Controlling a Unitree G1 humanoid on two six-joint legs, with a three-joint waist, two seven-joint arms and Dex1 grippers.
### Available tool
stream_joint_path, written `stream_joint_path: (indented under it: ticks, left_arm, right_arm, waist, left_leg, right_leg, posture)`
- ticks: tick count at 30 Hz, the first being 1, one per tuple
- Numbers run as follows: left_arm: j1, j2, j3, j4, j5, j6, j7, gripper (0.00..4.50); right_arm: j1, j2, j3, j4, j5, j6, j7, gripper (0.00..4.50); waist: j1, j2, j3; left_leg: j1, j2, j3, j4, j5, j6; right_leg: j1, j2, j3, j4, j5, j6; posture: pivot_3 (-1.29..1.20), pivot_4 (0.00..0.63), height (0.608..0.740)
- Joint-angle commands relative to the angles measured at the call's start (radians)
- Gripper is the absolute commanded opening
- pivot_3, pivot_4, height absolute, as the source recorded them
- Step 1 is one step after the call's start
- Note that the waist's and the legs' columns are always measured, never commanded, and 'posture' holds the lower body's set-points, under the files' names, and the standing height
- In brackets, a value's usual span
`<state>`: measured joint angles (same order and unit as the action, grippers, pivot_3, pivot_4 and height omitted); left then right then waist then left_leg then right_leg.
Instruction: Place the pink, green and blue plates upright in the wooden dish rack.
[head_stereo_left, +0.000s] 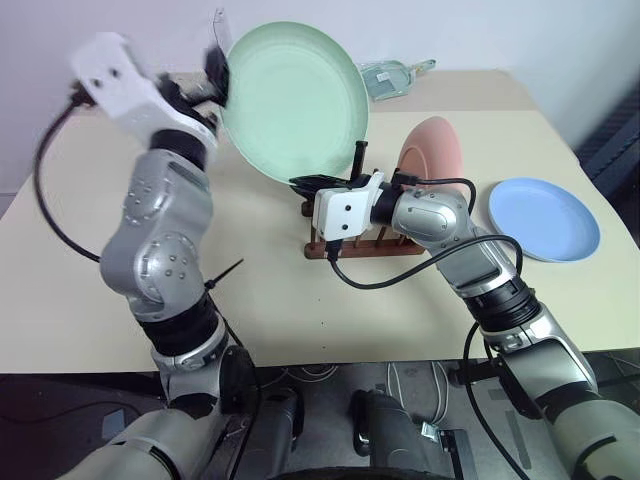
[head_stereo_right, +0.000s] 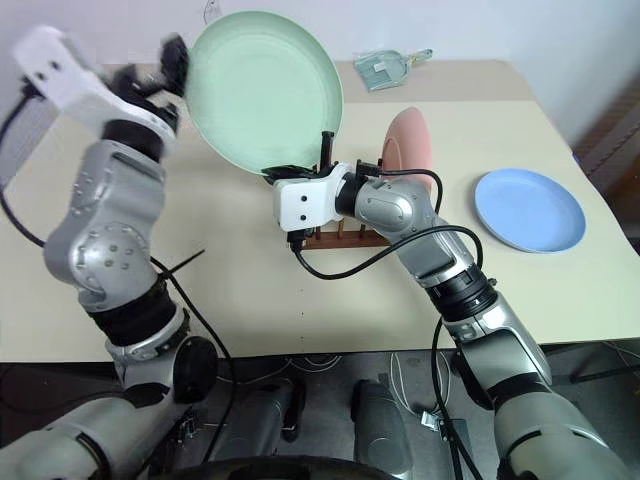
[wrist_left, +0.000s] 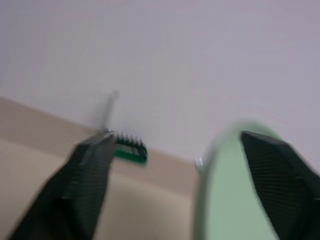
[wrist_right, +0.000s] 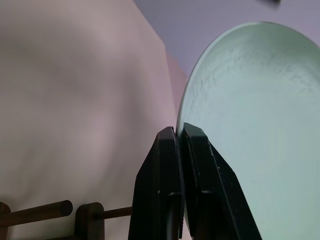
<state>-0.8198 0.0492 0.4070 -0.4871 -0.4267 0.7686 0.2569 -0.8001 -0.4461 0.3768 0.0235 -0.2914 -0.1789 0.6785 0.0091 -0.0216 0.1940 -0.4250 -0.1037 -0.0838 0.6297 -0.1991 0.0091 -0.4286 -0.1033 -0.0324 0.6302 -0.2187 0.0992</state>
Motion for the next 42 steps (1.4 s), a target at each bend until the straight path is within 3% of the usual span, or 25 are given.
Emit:
stream_joint_path:
  ticks: [1, 4, 8, 12, 16, 22, 28, 42]
  left_arm:
    - [-0.025, 0.071, 0.077, 0.011, -0.002, -0.074, 0.007, 4.06]
    - [0.029, 0.2, 0.088, 0.051, 0.018, -0.085, -0.072, 4.06]
    - [0.113, 0.296, 0.063, 0.053, -0.03, -0.078, -0.196, 4.06]
    - [0.335, 0.439, -0.035, -0.008, -0.031, -0.159, -0.472, 4.06]
    - [0.538, 0.491, -0.131, -0.074, -0.133, -0.156, -0.705, 4.06]
    - [0.658, 0.54, -0.225, -0.143, -0.196, -0.152, -0.859, 4.06]
    - [0.674, 0.554, -0.251, -0.137, -0.232, -0.149, -0.924, 4.06]
    - [0.687, 0.525, -0.278, -0.147, -0.235, -0.134, -0.887, 4.06]
  right_arm:
    - [-0.035, 0.008, -0.063, -0.018, 0.046, -0.01, -0.009, 0.0]
    - [-0.046, 0.028, -0.129, -0.051, 0.177, 0.052, 0.025, 0.0]
    - [-0.041, 0.043, -0.205, -0.126, 0.354, 0.171, 0.085, 0.0]
    - [-0.009, 0.042, -0.353, -0.283, 0.683, 0.458, 0.098, 0.0]
    - [0.073, 0.048, -0.485, -0.437, 1.008, 0.741, -0.006, 0.0]
    - [0.165, 0.064, -0.598, -0.523, 1.304, 0.928, -0.202, 0.0]
    - [0.22, 0.049, -0.627, -0.528, 1.429, 0.971, -0.297, 0.0]
    - [0.265, 0.046, -0.639, -0.409, 1.533, 0.985, -0.354, 0.0]
  waist:
    - [-0.001, 0.0, 0.0]
    - [0.0, 0.0, 0.0]
    - [0.002, 0.0, 0.0]
    - [-0.001, 0.001, 0.0]
    - [0.001, 0.001, 0.0]
    - [0.0, 0.003, 0.001]
    - [-0.001, 0.005, 0.001]
    - [0.001, 0.005, 0.001]
  left_leg:
    - [0.0, 0.0, 0.0, 0.0, 0.001, -0.001]
    - [0.0, 0.0, 0.0, 0.0, 0.001, -0.002]
    - [0.0, 0.0, 0.0, 0.0, 0.0, 0.0]
    - [0.0, 0.0, 0.0, -0.001, -0.001, 0.002]
    - [0.0, 0.001, -0.001, -0.003, -0.003, 0.001]
    - [0.0, 0.006, 0.0, -0.003, -0.003, 0.0]
    - [0.0, 0.008, 0.002, -0.003, -0.003, 0.001]
    - [-0.001, 0.009, 0.003, -0.003, -0.002, 0.003]
  right_leg:
    - [0.0, 0.0, 0.0, 0.0, 0.0, 0.0]
    - [0.0, 0.0, 0.0, 0.0, 0.0, 0.0]
    - [0.0, 0.0, 0.001, 0.0, 0.0, 0.0]
    - [0.0, 0.0, 0.003, -0.001, 0.0, -0.001]
    - [-0.001, 0.0, 0.003, -0.001, 0.0, -0.003]
    - [-0.001, 0.001, 0.004, -0.002, 0.0, -0.009]
    - [-0.002, 0.002, 0.004, -0.003, 0.0, -0.011]
    - [-0.001, 0.003, 0.004, -0.007, 0.0, -0.012]
  posture:
    - [0.0, 0.15, 0.74]
    - [0.0, 0.15, 0.74]
    - [0.0, 0.15, 0.74]
    - [0.0, 0.15, 0.74]
    - [0.0, 0.15, 0.74]
    - [0.0, 0.15, 0.74]
    - [0.0, 0.15, 0.74]
    - [0.0, 0.15, 0.74]
